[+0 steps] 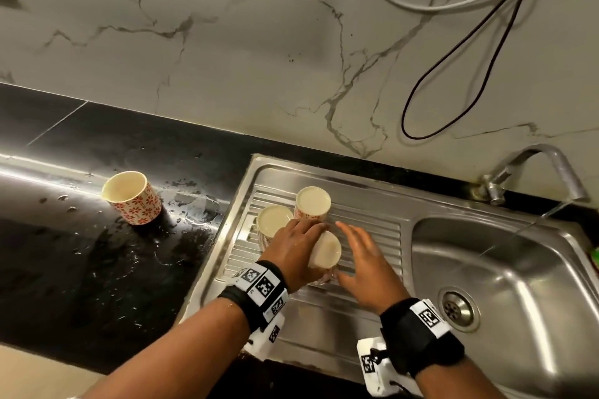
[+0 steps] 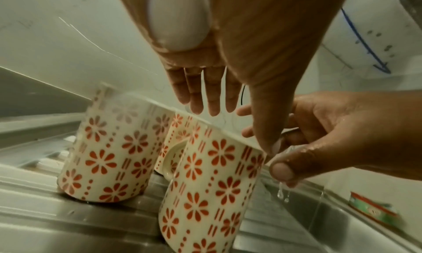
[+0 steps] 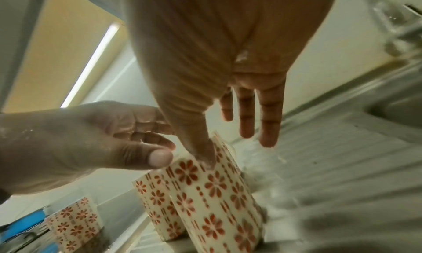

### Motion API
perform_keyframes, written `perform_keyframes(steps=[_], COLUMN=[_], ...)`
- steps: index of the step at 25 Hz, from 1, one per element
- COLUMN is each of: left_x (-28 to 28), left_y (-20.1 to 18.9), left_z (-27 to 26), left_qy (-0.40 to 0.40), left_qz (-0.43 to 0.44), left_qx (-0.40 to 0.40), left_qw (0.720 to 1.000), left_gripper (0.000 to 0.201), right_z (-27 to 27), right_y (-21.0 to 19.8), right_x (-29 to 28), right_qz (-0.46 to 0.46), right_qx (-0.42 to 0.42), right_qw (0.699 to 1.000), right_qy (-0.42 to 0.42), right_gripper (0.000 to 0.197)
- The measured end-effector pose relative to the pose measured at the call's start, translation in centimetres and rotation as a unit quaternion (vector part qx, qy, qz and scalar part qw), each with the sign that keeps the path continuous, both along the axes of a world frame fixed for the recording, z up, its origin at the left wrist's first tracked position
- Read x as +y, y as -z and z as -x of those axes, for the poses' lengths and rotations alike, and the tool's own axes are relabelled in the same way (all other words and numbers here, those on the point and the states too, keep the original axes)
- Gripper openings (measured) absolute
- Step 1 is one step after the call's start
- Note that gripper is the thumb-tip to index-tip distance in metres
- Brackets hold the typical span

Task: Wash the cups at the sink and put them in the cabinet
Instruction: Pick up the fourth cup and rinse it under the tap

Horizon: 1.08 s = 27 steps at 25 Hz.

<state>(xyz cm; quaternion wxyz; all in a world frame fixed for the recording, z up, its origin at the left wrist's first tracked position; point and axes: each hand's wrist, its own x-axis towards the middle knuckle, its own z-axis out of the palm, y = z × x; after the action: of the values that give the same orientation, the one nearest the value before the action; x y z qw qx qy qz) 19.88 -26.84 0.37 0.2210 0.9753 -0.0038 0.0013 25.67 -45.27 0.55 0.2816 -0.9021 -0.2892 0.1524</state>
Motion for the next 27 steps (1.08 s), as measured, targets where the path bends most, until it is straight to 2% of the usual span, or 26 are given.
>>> perform_keyframes(steps=[2, 4, 6, 9, 11, 13, 15, 17, 21, 24, 27], left_x=[1.7, 4.2, 8.1, 16.9, 22.8, 27.2, 29.7, 31.0, 31.1, 28.2, 22.1], left_y=[-0.9, -2.0, -2.8, -3.3, -3.1, -2.3, -1.1, 0.1, 0.4, -2.3, -7.4], left_z=[1.5, 2.7, 3.9, 6.0, 6.9, 7.0, 6.7, 6.1, 5.6, 5.5, 4.3], left_qy=[-0.031, -0.074, -0.129, -0.243, -0.328, -0.394, -0.421, -0.426, -0.437, -0.436, -0.374], left_qz=[0.043, 0.084, 0.092, 0.026, -0.04, -0.098, -0.108, -0.077, 0.012, 0.015, 0.015], left_qx=[-0.048, -0.104, -0.146, -0.142, -0.109, -0.029, 0.059, 0.1, 0.075, 0.041, -0.056], left_qw=[0.997, 0.988, 0.977, 0.959, 0.937, 0.913, 0.898, 0.896, 0.896, 0.899, 0.926], left_gripper=[0.073, 0.06, 0.052, 0.048, 0.059, 0.086, 0.108, 0.11, 0.098, 0.097, 0.094], right_z=[0.2, 0.7, 1.2, 2.3, 2.8, 3.1, 3.1, 2.9, 2.0, 1.4, 1.4], right_y=[-1.3, -2.9, -3.6, -3.8, -3.3, -2.8, -2.5, -2.3, -2.2, -2.3, -2.8], right_x=[1.2, 3.0, 5.5, 10.3, 12.5, 13.4, 13.2, 12.4, 9.5, 7.7, 6.1], right_qz=[0.004, -0.038, -0.085, -0.12, -0.112, -0.108, -0.108, -0.101, -0.109, -0.137, -0.165], right_qx=[-0.087, -0.127, -0.128, -0.106, -0.103, -0.095, -0.084, -0.071, -0.054, -0.051, -0.052], right_qw=[0.996, 0.99, 0.982, 0.97, 0.965, 0.964, 0.964, 0.967, 0.975, 0.979, 0.979], right_qy=[-0.016, -0.058, -0.112, -0.184, -0.212, -0.224, -0.228, -0.222, -0.188, -0.142, -0.105], right_gripper=[0.079, 0.068, 0.059, 0.052, 0.05, 0.049, 0.047, 0.046, 0.047, 0.047, 0.046])
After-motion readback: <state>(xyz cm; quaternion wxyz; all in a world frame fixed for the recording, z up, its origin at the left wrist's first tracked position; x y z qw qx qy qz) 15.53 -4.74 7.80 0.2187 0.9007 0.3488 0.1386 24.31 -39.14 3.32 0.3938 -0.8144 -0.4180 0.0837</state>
